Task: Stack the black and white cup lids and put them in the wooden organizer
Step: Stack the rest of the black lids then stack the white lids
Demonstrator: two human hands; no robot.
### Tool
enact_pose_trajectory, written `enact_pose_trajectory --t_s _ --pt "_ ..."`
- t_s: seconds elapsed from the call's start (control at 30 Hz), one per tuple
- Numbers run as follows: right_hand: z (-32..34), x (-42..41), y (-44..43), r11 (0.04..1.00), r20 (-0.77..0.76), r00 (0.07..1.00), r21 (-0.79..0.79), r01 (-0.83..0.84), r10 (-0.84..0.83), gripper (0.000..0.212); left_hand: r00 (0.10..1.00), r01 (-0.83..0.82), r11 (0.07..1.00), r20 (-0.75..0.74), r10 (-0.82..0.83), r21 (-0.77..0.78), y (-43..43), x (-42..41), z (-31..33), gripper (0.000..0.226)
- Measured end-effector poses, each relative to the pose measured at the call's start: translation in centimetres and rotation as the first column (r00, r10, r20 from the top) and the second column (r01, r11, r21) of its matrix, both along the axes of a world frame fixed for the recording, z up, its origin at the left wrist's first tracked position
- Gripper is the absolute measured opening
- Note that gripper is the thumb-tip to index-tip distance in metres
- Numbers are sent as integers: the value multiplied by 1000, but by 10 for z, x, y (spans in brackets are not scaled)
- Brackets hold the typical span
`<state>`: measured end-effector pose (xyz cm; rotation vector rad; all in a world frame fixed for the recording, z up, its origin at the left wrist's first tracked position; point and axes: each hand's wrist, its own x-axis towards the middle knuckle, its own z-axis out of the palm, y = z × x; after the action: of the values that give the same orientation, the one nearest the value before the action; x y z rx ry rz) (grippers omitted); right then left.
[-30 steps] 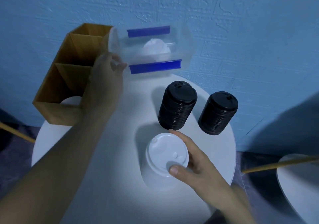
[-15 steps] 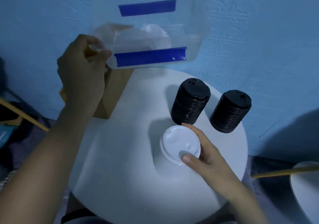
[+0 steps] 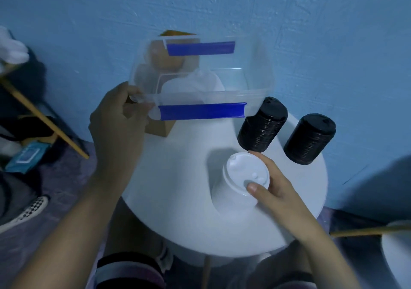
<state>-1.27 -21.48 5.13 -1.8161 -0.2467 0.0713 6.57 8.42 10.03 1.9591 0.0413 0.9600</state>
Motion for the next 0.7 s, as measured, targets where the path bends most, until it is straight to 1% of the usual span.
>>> enact_pose_trajectory --t_s 0.07,0.17,0.33,0.43,0.57,0.63,0.7 --pt "1 -4 1 1000 4 1000 -14 6 -6 55 1000 4 1000 6 -4 -22 5 -13 -3 13" --pt "2 -11 1 1000 7 1000 -14 12 -12 56 1000 16 1000 16 -16 0 9 -35 -8 14" --pt "-1 -25 1 1000 12 1000 -22 11 -11 56 999 -15 999 -51 18 49 14 -67 -29 25" --pt "-3 -35 -4 999 21 999 -23 31 -30 57 997 -10 998 -80 15 55 14 -76 -40 26" --pt "0 -46 -10 997 26 997 -20 75 -75 57 991 -10 990 -128 28 143 13 -82 -51 19" --pt "1 -49 -13 995 24 995 -14 100 -99 56 988 -18 979 -147 49 202 12 -84 -55 19" --pt "3 -52 -17 993 18 993 1 118 -118 55 986 7 978 -164 28 208 13 -88 -60 21"
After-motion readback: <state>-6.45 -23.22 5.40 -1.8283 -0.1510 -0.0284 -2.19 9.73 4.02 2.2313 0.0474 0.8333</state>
